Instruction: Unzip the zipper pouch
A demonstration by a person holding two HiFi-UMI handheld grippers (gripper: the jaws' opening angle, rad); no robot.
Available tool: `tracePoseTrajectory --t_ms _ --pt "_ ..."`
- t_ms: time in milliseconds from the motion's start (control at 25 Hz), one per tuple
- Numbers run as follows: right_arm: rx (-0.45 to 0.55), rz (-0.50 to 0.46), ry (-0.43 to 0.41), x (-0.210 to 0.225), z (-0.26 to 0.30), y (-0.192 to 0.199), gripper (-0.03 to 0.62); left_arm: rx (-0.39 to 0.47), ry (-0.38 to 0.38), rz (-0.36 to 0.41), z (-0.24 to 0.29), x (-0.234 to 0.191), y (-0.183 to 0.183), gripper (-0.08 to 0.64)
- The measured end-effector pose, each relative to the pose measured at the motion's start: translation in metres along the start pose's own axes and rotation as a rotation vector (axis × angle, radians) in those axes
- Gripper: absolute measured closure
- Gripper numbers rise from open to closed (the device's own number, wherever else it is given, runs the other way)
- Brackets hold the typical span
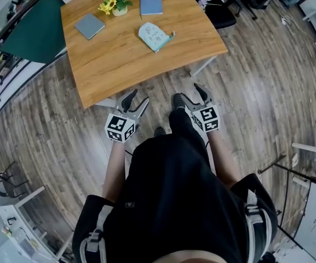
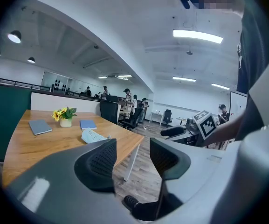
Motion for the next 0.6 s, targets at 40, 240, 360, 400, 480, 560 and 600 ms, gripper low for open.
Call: tracePoseTrajectory --t_ms 40,240,360,400,480,560,600 --pt "-0.002 0.000 -0.002 0.002 0.004 -0.001 0.307 -0.002 -0.003 -0.002 0.001 -0.002 0.000 0.337" --pt "-0.003 -0.008 -0.026 0.014 0.026 -0.009 0.324 0.019 -0.017 -0.042 0.012 -0.019 -0.004 0.344" --pt "0.005 -0.007 -0.031 0.030 0.041 -0.013 0.324 0.018 -0.020 -0.056 0.026 -0.029 -0.007 0.345" --pt "0.004 -0.005 -0.033 0.035 0.046 -0.013 0.324 0.011 -0.022 -0.059 0.032 -0.032 -0.007 0.345" --pt "0.000 -0.002 -0.042 0.045 0.053 -0.015 0.324 -0.003 -0.024 -0.083 0.041 -0.038 -0.006 0.351" --pt "-0.009 0.003 -0.055 0.056 0.061 -0.016 0.324 -0.010 -0.018 -0.130 0.053 -0.042 -0.005 0.364" --pt "-0.016 0.006 -0.060 0.062 0.065 -0.017 0.324 -0.013 -0.016 -0.155 0.060 -0.045 -0.004 0.364"
Point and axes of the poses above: the fingertips, and each gripper's own axes: z forward along the fingers, x to its right, y out of its underside, the point moved 3 cm from there along -z, backward along the fingers, and after that the axes turned 2 degrees about -z, right-handed, at the moved point
